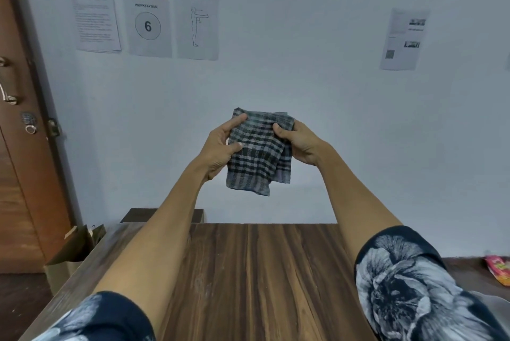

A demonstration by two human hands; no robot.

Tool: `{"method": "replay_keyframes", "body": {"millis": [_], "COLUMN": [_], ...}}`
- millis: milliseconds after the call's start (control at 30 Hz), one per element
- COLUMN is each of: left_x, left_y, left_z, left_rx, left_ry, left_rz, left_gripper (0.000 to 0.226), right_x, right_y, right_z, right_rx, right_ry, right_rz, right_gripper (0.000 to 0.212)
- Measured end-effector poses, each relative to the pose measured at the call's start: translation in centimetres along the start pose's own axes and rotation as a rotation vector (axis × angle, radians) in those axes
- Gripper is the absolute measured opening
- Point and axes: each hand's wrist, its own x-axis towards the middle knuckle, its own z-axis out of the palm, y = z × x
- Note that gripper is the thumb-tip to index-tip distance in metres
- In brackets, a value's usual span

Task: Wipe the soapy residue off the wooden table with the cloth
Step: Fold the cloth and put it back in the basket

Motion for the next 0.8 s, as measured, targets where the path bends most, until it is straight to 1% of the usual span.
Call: {"method": "replay_keyframes", "body": {"millis": [67, 167, 233, 300, 400, 567, 700, 800], "left_x": [0.0, -0.3, -0.5, -0.6, -0.7, -1.1, -1.5, -1.9], "left_y": [-0.1, -0.4, -0.7, -1.1, -1.5, -2.8, -4.0, -5.3], "left_z": [0.1, 0.4, 0.6, 0.8, 1.1, 1.9, 3.9, 6.3], "left_rx": [0.006, 0.017, 0.026, 0.040, 0.056, 0.070, 0.033, 0.000], "left_ry": [-0.001, 0.007, 0.009, 0.021, 0.025, -0.013, -0.074, -0.133], "left_rz": [0.009, 0.034, 0.058, 0.074, 0.075, 0.054, 0.043, 0.015], "left_gripper": [0.060, 0.053, 0.050, 0.049, 0.048, 0.047, 0.047, 0.048], "right_x": [-0.4, -0.9, -1.3, -1.7, -2.2, -4.0, -6.0, -8.3], "right_y": [0.4, 0.8, 1.1, 1.4, 1.9, 2.6, 3.4, 4.0], "right_z": [0.0, -0.1, -0.1, 0.0, 0.0, -0.7, -2.3, -4.2], "right_rx": [0.013, 0.027, 0.053, 0.068, 0.081, 0.062, 0.059, 0.045], "right_ry": [0.042, 0.143, 0.172, 0.194, 0.227, 0.285, 0.362, 0.431], "right_rz": [-0.037, -0.098, -0.115, -0.130, -0.143, -0.123, -0.121, -0.116], "right_gripper": [0.041, 0.028, 0.020, 0.017, 0.017, 0.024, 0.018, 0.019]}}
